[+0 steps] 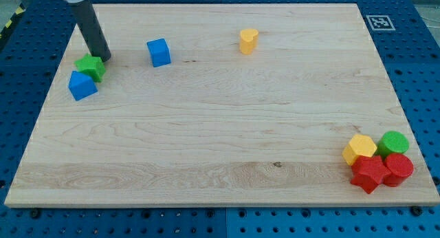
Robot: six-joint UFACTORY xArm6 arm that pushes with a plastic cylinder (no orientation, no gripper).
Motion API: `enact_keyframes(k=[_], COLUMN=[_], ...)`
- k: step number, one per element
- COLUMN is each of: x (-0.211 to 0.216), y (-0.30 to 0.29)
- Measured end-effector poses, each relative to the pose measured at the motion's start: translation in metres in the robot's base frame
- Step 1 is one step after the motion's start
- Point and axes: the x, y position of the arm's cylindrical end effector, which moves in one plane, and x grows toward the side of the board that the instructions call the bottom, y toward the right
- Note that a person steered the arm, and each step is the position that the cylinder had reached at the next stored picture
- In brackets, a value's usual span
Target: Move the blue cube into the blue triangle
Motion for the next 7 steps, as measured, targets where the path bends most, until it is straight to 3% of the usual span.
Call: enact_keyframes(k=[2, 3, 7], x=[-0.07, -0.073, -0.057], y=[0.067, 0.105, 0.107])
